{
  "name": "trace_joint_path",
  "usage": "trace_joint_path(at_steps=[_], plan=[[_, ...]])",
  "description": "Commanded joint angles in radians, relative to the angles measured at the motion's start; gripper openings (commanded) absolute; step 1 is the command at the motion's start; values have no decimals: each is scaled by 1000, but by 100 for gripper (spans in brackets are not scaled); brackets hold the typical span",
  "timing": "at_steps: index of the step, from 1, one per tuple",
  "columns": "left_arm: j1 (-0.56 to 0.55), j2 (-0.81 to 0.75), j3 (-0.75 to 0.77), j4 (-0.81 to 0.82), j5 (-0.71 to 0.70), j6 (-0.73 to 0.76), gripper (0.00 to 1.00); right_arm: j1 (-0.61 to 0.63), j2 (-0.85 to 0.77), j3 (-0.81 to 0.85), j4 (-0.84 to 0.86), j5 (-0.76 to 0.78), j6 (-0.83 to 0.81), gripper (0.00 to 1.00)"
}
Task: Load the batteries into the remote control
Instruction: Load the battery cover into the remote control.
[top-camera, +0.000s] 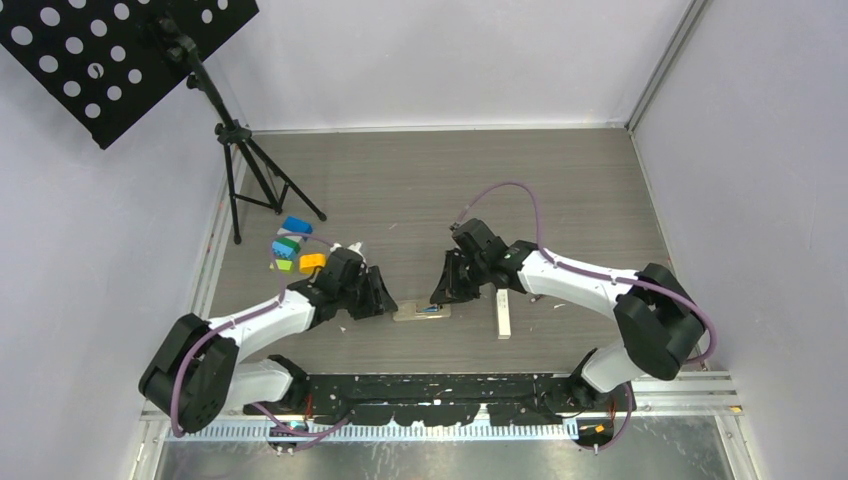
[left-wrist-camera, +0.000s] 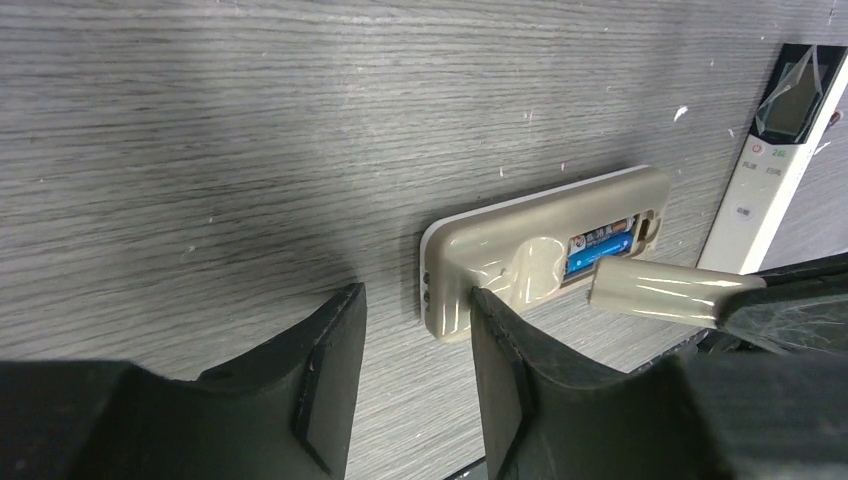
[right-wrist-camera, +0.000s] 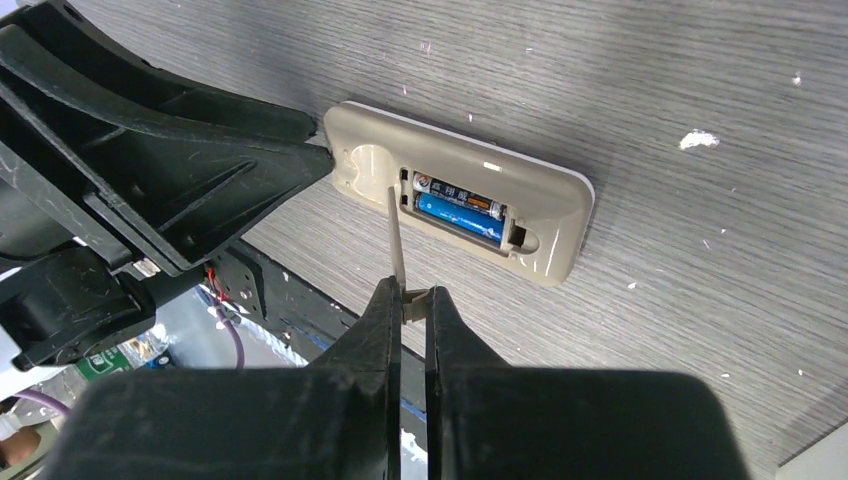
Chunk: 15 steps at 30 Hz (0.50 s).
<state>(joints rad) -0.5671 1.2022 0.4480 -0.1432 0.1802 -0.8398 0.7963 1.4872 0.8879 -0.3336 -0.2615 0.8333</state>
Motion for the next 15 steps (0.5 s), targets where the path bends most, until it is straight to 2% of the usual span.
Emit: trace_joint_path(at_steps=[1, 15], plan=[[4, 17, 5, 62, 26, -8, 44, -5, 16, -10, 64, -20, -15, 0], [4, 7, 3, 79, 54, -8, 40, -7, 63, -27, 70, -7, -19, 0]])
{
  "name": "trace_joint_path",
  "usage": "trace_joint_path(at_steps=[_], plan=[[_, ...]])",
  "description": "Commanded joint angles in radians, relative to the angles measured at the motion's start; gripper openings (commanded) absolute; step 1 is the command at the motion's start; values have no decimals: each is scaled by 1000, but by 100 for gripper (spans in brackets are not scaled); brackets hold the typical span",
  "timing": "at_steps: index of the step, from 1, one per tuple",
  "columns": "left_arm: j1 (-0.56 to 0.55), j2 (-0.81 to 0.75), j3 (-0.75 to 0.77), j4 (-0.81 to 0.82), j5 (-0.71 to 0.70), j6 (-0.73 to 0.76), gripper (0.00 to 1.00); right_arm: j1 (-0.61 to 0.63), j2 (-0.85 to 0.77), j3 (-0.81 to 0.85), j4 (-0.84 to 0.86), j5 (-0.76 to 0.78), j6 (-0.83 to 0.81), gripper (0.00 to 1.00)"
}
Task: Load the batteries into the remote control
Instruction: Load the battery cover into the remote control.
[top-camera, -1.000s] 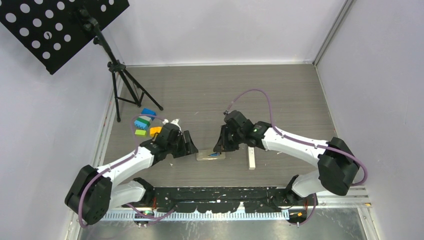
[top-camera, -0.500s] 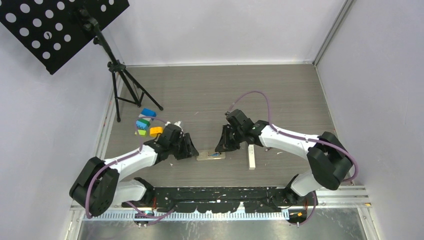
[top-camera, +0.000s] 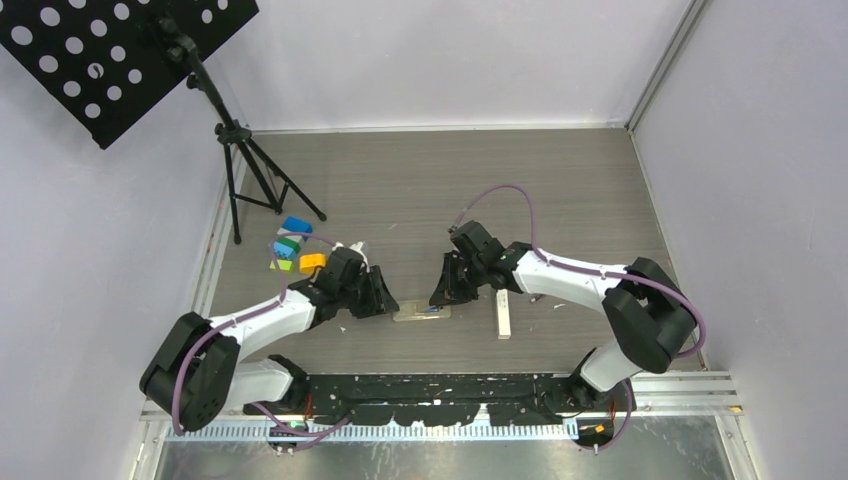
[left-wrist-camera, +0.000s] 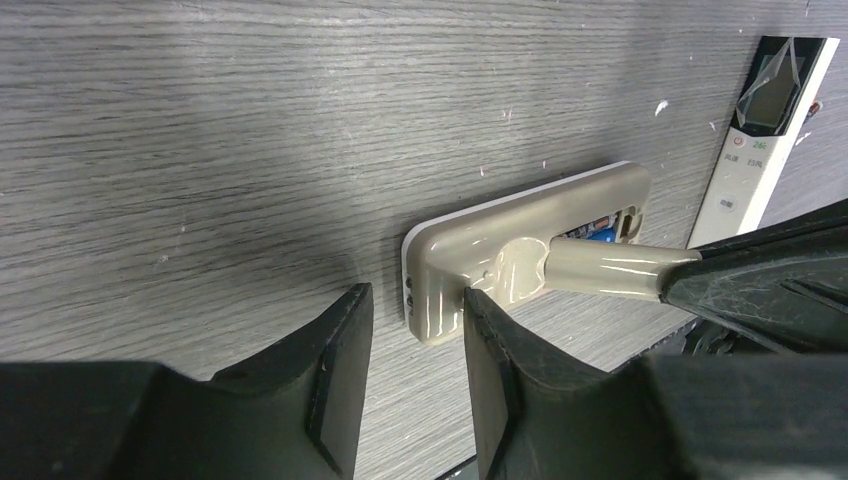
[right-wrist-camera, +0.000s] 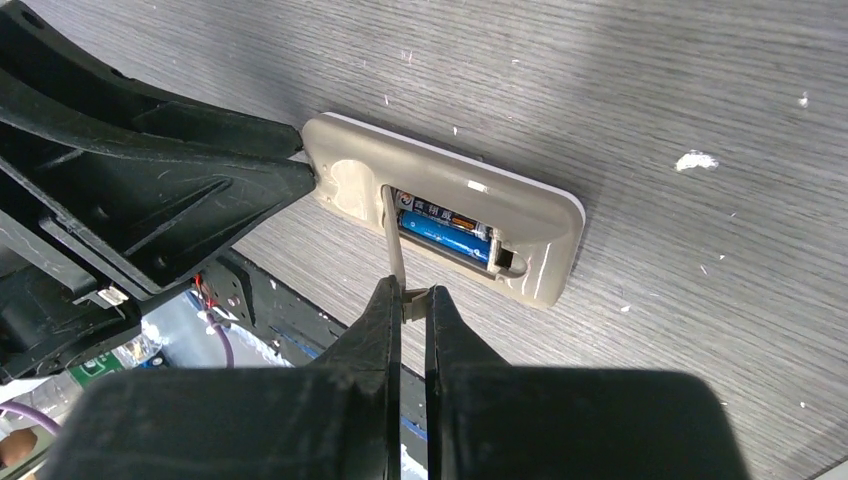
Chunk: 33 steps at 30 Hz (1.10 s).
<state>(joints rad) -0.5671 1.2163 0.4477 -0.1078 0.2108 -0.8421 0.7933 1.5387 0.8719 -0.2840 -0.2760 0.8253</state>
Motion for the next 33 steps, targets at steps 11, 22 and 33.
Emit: trace_joint_path(at_steps=[11, 22, 33], plan=[[4, -9, 3, 65, 55, -25, 35, -3, 47, -29, 51, 13, 8, 1], [4, -28, 15, 25, 14, -15, 38, -3, -2, -18, -17, 58, -15, 29], [4, -45, 25, -11, -5, 0, 40, -3, -17, -11, -35, 74, -23, 39]])
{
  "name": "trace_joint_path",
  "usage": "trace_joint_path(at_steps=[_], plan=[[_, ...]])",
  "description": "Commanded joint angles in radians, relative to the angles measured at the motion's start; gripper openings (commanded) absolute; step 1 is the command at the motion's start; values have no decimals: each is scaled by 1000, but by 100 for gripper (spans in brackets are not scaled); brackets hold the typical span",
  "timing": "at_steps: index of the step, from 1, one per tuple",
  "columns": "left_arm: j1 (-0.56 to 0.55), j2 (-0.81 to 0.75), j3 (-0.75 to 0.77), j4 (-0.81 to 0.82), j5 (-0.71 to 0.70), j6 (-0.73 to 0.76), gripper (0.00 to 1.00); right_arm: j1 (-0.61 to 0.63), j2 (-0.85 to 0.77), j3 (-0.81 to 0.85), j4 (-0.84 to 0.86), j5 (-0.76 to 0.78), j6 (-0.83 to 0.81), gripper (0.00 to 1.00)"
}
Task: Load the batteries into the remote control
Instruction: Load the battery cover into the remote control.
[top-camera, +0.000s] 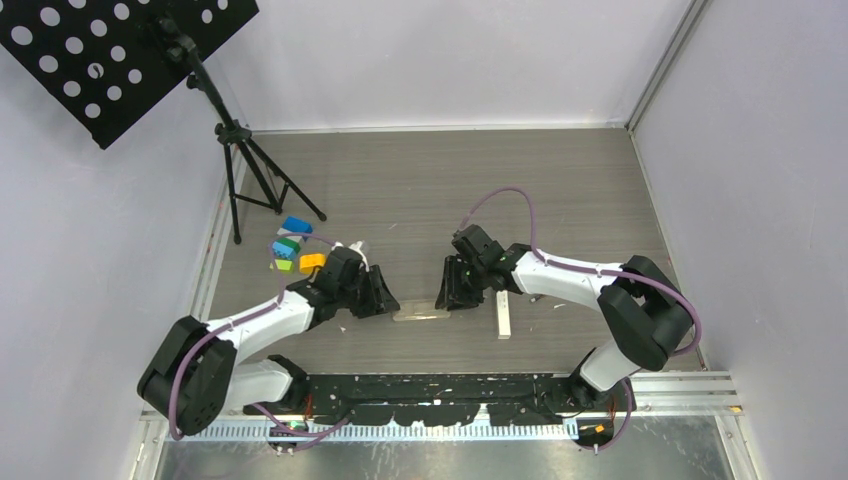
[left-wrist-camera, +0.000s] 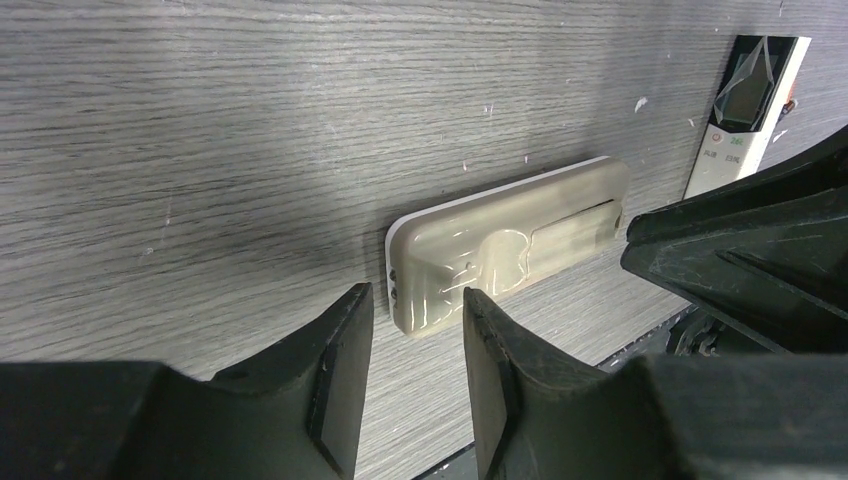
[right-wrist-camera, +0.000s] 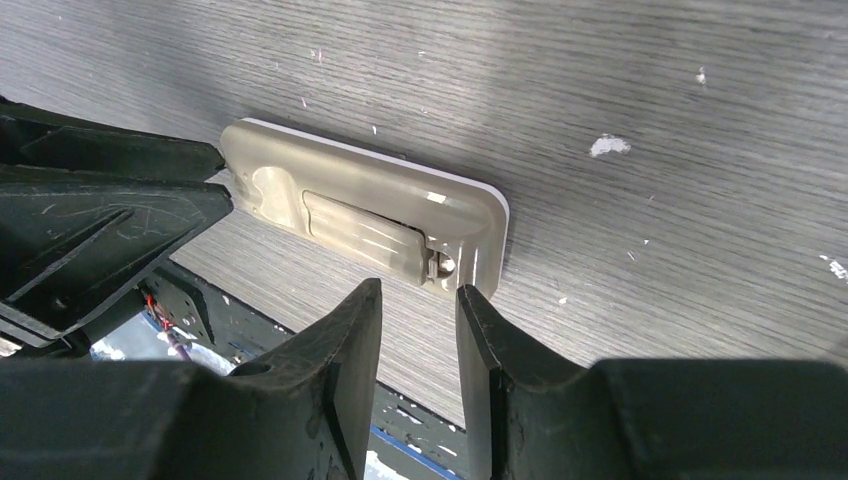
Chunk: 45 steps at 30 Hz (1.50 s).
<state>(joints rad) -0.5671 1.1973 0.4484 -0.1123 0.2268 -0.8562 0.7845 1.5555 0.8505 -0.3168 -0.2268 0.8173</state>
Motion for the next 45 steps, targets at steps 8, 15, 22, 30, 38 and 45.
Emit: trace_joint_path(at_steps=[8, 15, 22, 30, 38, 45], plan=[[4, -25, 22, -10, -24, 19, 41, 6, -35, 10, 3, 21, -16, 21], [4, -18, 24, -7, -23, 22, 40, 6, -29, 18, 44, -5, -4, 13], [4, -1, 26, 6, -9, 20, 41, 31, 39, 42, 15, 62, 13, 10], [4, 27, 28, 54, 29, 5, 36, 57, 91, 70, -44, 129, 39, 6], [4, -24, 77, -38, -42, 43, 37, 58, -14, 89, -16, 79, -32, 14], [9, -171, 125, -202, -215, 71, 60, 76, -69, 172, -107, 40, -355, 70]])
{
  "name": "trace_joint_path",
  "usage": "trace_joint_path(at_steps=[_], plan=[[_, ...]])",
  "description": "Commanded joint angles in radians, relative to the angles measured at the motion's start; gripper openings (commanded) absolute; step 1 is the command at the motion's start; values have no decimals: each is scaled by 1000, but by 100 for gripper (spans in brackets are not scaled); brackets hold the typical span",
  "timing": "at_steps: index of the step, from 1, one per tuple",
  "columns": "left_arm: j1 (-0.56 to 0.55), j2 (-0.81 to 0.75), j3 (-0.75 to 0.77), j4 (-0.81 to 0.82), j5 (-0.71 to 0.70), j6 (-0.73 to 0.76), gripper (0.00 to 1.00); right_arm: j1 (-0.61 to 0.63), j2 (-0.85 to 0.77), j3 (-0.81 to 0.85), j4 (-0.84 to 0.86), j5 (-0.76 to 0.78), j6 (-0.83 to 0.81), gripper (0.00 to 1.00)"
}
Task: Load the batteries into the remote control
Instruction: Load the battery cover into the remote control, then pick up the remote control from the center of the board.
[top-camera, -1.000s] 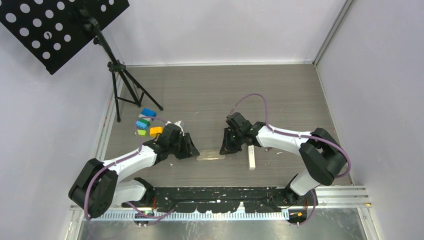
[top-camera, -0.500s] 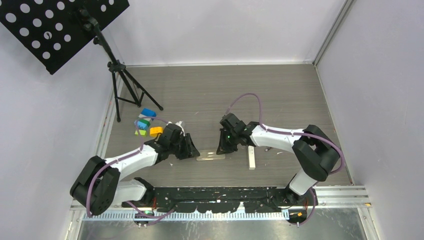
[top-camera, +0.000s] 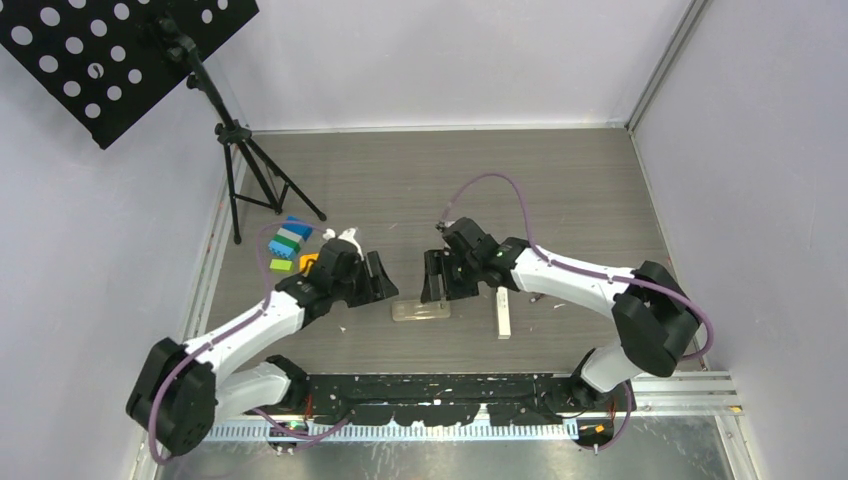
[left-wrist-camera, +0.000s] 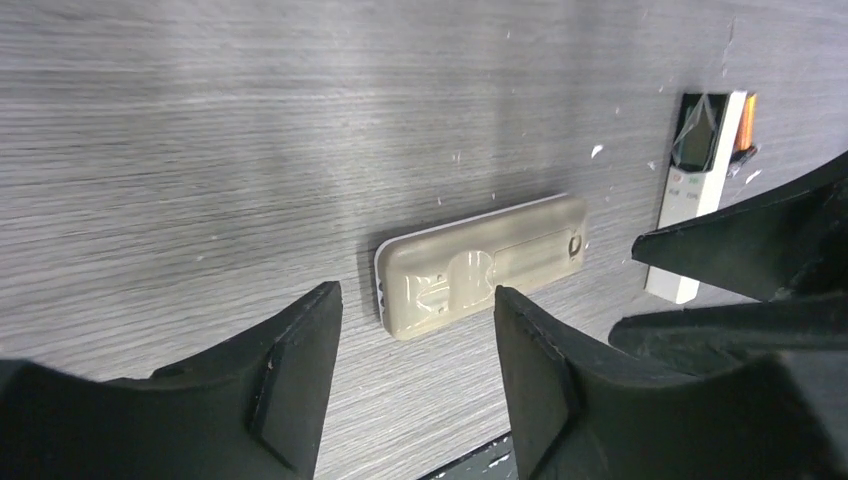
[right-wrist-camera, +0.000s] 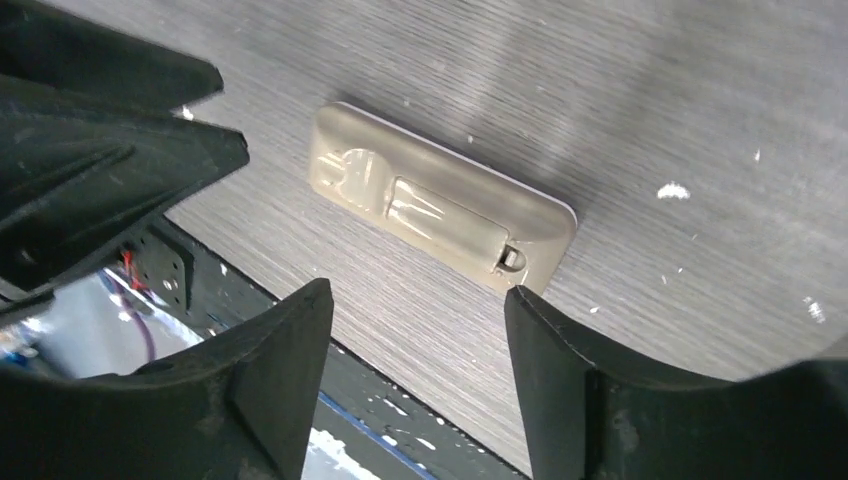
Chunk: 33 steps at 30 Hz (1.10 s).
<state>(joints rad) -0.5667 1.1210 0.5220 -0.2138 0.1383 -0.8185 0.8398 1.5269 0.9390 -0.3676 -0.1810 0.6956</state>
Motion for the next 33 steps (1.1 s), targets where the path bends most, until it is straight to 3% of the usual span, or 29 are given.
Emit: trace_joint_path(at_steps=[1, 5, 6, 7, 16, 24, 28, 31, 33], plan=[[10, -123, 53, -122, -162, 34, 65, 29, -39, 94, -70, 20, -284, 72], [14, -233, 59, -213, -264, 34, 81, 70, -3, 144, -130, 66, -540, 79], [14, -261, 62, -240, -292, 35, 94, 87, 13, 162, -153, 68, -614, 80], [16, -289, 65, -268, -320, 32, 99, 105, 28, 172, -167, 91, -672, 82], [27, -529, 58, -402, -462, -9, 100, 195, 292, 403, -390, 205, -897, 83], [28, -572, 59, -402, -462, -10, 100, 208, 430, 475, -396, 304, -977, 82], [30, -550, 75, -406, -463, 7, 100, 200, 450, 512, -422, 289, -986, 72], [30, -539, 81, -403, -463, 14, 100, 178, 456, 536, -443, 236, -977, 46], [30, -538, 83, -402, -464, 16, 100, 165, 445, 531, -426, 234, -962, 37]])
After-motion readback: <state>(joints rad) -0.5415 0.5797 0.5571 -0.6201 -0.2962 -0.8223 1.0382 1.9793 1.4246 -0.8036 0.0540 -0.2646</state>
